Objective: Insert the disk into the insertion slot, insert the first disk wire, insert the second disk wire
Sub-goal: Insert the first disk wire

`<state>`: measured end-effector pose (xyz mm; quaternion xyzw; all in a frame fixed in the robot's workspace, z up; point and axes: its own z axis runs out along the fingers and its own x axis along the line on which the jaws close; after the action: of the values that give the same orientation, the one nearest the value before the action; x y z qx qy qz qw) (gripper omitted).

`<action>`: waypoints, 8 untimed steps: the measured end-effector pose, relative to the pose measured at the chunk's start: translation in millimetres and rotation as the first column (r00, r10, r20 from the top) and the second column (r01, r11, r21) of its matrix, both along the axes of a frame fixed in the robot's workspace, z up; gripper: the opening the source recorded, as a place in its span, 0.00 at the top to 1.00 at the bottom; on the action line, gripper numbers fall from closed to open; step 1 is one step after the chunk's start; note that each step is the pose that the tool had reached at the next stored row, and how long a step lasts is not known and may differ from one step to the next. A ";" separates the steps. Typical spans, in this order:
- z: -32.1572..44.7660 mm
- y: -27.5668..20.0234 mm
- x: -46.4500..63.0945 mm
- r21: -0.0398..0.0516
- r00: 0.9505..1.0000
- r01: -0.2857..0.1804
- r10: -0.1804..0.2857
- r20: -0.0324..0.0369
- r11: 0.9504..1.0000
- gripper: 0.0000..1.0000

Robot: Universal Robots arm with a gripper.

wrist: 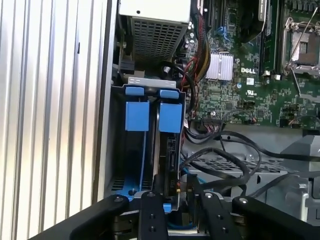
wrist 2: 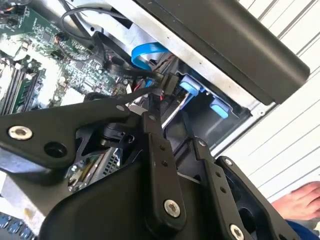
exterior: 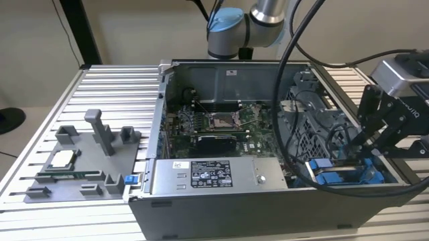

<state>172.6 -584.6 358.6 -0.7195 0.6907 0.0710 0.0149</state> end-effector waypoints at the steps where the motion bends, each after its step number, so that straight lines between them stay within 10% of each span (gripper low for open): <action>1: 2.6 0.0 0.0 0.000 1.000 0.000 0.000 -0.001 1.000 0.00; 8: 4.2 0.0 12.0 0.004 1.000 -0.008 0.008 -0.002 1.000 0.00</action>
<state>184.6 -584.6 362.7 -0.7222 0.6876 0.0735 0.0154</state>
